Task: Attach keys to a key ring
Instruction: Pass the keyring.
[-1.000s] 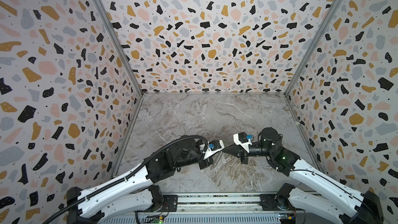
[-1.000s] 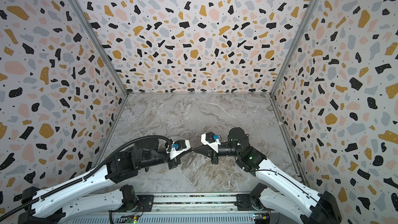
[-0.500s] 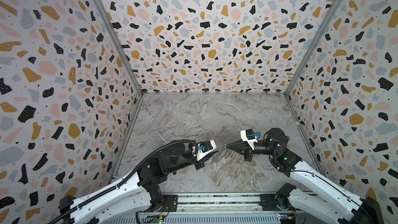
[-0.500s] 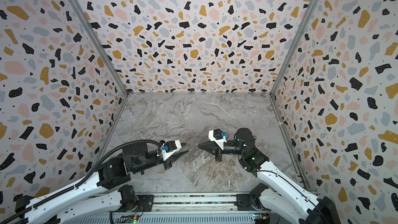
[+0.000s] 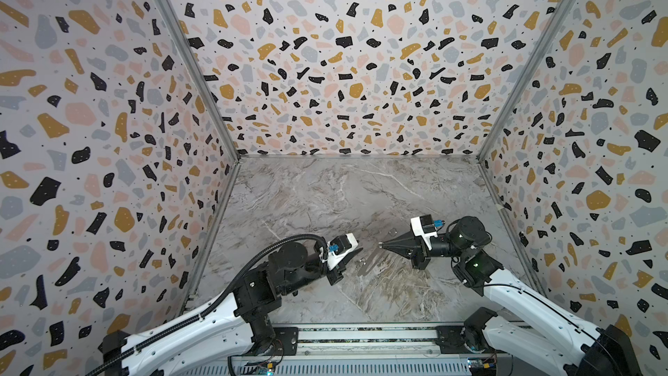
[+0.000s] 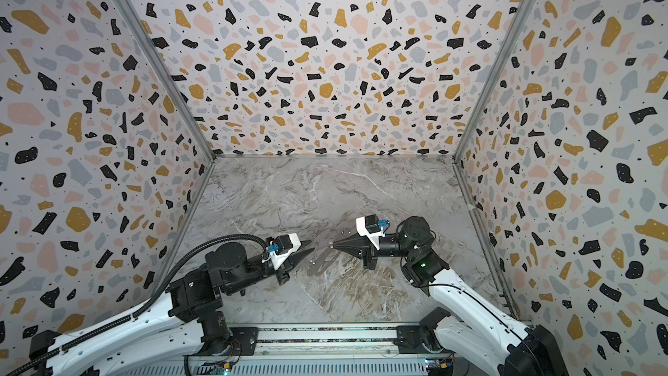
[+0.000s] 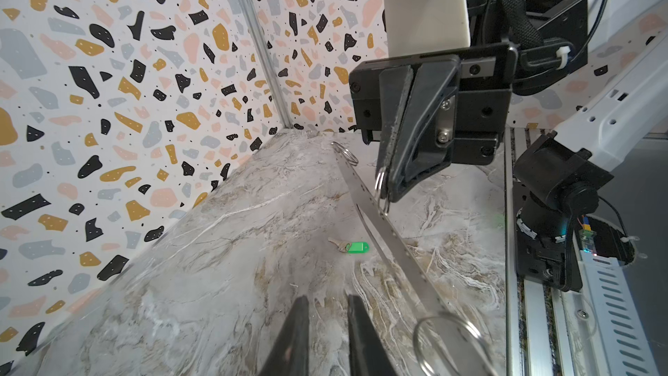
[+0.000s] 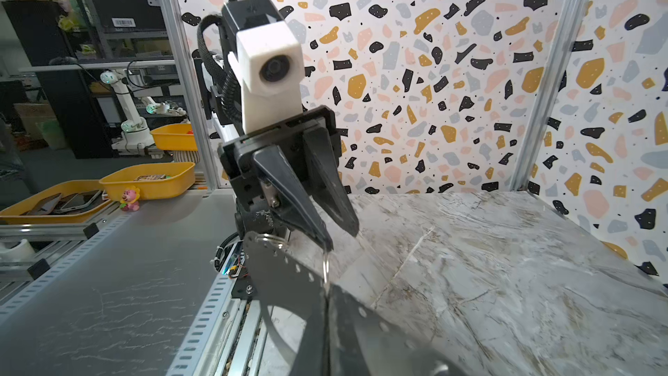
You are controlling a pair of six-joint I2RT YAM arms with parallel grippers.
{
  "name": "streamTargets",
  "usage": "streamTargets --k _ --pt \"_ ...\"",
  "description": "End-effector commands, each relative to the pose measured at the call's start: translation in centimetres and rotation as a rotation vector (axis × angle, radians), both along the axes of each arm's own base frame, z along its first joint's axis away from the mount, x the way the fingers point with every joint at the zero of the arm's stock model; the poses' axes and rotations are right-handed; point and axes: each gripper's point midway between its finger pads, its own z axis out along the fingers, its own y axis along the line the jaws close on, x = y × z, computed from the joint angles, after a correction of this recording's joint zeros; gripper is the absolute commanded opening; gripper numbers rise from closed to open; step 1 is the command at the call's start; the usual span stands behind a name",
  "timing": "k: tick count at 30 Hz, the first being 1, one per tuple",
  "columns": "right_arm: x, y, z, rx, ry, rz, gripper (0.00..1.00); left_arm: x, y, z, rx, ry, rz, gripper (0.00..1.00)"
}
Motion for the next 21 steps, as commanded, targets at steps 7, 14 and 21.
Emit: streamTargets --k 7,14,21 --pt "-0.1 0.1 1.4 0.053 -0.038 0.038 0.0 -1.5 -2.6 2.5 -0.121 -0.055 -0.159 0.24" --pt "-0.1 0.3 0.9 0.056 -0.019 0.063 0.0 -1.9 -2.5 4.0 -0.212 -0.082 -0.174 0.24" --pt "-0.5 0.4 0.8 0.067 -0.004 0.1 0.0 -1.8 -2.5 4.1 -0.227 -0.091 -0.171 0.24"
